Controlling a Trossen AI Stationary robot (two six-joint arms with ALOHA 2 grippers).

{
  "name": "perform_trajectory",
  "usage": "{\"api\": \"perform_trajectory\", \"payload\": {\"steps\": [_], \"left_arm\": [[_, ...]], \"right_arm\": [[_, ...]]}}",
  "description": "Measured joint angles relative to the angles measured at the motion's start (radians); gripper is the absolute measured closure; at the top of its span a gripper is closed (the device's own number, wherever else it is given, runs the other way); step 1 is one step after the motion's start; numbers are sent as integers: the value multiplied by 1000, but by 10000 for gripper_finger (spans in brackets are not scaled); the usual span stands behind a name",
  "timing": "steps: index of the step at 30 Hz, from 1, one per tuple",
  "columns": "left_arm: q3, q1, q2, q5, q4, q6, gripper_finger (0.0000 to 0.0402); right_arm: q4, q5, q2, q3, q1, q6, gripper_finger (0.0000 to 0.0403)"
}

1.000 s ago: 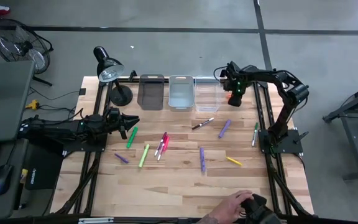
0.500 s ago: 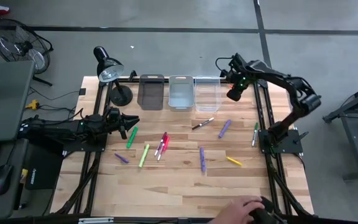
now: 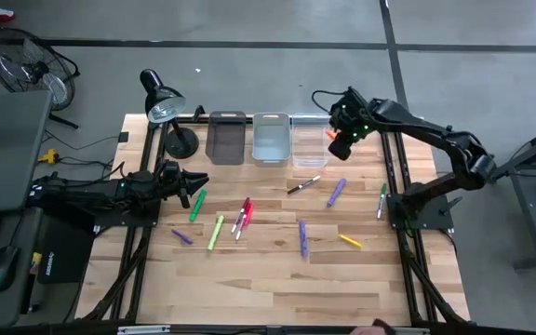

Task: Pick & Place Markers
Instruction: Put the orange pen into the transparent bin

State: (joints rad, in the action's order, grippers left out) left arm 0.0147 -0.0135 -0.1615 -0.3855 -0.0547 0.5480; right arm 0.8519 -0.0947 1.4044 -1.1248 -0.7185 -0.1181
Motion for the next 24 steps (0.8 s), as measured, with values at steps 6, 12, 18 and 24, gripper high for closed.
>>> {"api": "perform_trajectory", "payload": {"steps": [6, 12, 18, 24], "left_arm": [[0, 0, 0, 0, 0, 0, 305], [0, 0, 0, 0, 0, 0, 305], [0, 0, 0, 0, 0, 0, 305], [0, 0, 0, 0, 0, 0, 305]], "right_arm": [[-137, -33, 21, 0, 77, 206, 361], [-262, -28, 84, 0, 83, 421, 363], [-317, -20, 178, 0, 54, 519, 358], [-345, -11, 251, 0, 30, 578, 361]]}}
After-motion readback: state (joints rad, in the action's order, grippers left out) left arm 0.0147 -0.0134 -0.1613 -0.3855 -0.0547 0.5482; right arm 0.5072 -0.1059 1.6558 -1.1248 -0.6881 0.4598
